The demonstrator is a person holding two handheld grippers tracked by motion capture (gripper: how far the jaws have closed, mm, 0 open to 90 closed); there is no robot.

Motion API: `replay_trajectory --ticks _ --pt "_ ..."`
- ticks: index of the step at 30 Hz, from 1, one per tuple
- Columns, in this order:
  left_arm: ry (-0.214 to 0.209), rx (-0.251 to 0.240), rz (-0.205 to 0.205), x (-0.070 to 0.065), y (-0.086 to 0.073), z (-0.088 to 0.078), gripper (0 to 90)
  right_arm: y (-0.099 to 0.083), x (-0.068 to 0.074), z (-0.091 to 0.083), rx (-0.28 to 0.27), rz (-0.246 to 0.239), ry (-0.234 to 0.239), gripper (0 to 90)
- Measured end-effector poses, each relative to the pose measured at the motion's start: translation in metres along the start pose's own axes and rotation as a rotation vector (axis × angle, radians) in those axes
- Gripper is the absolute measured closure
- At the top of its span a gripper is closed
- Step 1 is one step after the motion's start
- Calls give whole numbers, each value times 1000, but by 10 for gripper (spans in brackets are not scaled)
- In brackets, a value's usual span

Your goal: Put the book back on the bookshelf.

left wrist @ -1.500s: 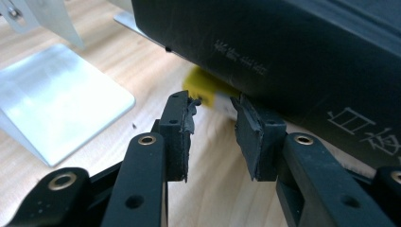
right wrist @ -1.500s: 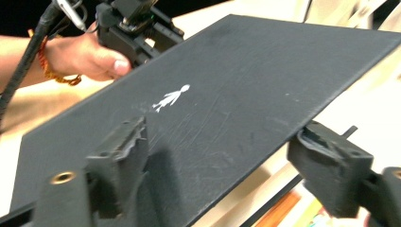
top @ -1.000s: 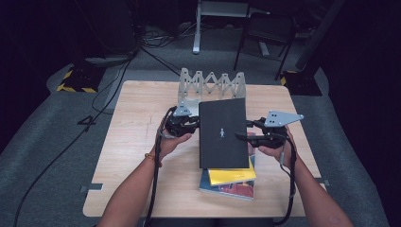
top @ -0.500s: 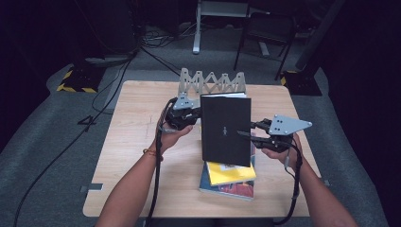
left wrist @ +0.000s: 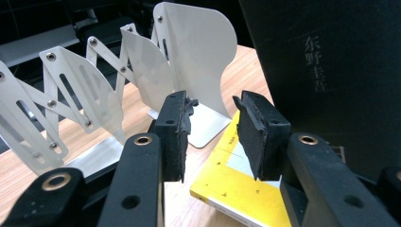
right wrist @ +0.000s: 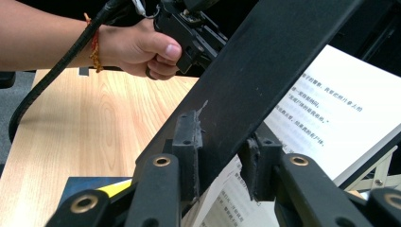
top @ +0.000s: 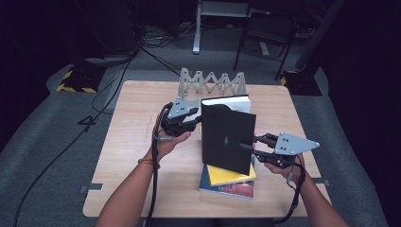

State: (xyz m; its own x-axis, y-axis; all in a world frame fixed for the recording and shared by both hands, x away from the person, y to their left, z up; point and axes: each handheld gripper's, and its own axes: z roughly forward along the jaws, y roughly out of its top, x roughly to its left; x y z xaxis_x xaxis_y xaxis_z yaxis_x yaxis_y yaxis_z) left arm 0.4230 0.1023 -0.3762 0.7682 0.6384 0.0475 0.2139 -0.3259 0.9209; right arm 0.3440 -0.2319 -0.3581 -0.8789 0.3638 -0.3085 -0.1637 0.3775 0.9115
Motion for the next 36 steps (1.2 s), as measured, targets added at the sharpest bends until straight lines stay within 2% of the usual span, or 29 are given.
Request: replay_trajectory --ticks 4,5,6,8,9,10,13,14,15,16,17,19,21,25,28,31,33,36 --pt "-23 0 2 -4 -6 -7 575 -6 4 -4 -17 3 1 721" --pt "-26 10 15 -5 -8 -8 563 -7 5 -5 -22 2 4 724" --pt "-32 32 30 -6 -11 -9 534 -7 6 -5 -25 1 4 726" --pt "-45 62 34 -7 -17 -9 469 -8 8 -6 -29 1 7 732" --pt "-35 85 53 -9 -20 -10 445 -9 8 -7 -30 2 7 733" --pt "-22 113 74 -11 -23 -10 436 -10 8 -7 -30 2 6 734" --pt "-39 151 88 -14 -36 -16 399 -11 9 -8 -30 5 5 734" --pt "-64 146 80 -14 -40 -19 379 -11 10 -9 -31 4 6 735" --pt "-64 146 80 -14 -40 -19 365 -11 10 -9 -31 4 6 735" --pt "-110 147 55 -15 -47 -23 354 -12 11 -9 -38 7 9 737" --pt "-110 147 55 -15 -47 -23 344 -12 11 -9 -38 7 9 737" --pt "-163 158 48 -19 -56 -24 327 -12 12 -10 -39 5 11 739" --pt "-185 182 62 -25 -61 -21 297 -12 13 -11 -35 3 12 741" --pt "-228 232 117 -44 -67 -14 244 -14 17 -14 -35 8 12 749" --pt "-256 252 122 -51 -70 -5 234 -16 19 -16 -37 9 14 756" --pt "-248 251 124 -55 -70 1 236 -17 21 -18 -32 5 15 760" --pt "-271 220 113 -61 -66 9 241 -20 21 -23 -34 14 4 769" --pt "-280 195 113 -65 -59 16 240 -24 18 -30 -36 33 -4 783"
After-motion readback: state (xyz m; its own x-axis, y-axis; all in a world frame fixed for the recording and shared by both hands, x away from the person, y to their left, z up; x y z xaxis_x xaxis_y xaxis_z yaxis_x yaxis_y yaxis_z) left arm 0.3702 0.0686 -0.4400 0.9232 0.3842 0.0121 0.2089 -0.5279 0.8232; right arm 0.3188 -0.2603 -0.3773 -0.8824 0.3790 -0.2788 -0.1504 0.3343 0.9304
